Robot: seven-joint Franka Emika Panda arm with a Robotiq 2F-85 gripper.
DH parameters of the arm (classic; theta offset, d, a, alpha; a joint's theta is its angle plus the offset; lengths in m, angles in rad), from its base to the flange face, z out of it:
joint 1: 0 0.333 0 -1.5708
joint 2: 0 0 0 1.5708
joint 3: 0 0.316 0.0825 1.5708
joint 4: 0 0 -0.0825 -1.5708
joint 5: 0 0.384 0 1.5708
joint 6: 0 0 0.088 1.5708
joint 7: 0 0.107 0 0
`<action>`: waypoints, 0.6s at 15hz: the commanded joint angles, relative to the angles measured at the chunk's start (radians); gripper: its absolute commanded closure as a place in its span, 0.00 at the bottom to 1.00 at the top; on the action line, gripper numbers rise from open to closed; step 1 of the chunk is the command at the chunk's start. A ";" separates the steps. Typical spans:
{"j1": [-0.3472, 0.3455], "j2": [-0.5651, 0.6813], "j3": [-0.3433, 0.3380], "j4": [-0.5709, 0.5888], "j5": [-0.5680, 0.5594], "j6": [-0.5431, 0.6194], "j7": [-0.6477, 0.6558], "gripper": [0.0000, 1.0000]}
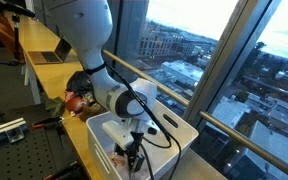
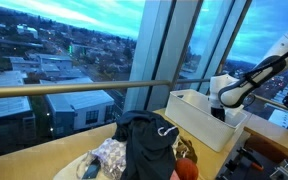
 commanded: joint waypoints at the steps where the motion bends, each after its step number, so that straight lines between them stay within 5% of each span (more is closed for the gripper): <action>1: 0.023 -0.073 -0.015 -0.055 0.013 0.000 -0.007 0.75; 4: 0.035 -0.164 -0.021 -0.112 -0.003 -0.007 -0.002 0.96; 9: 0.097 -0.383 -0.001 -0.193 -0.035 -0.057 0.029 0.94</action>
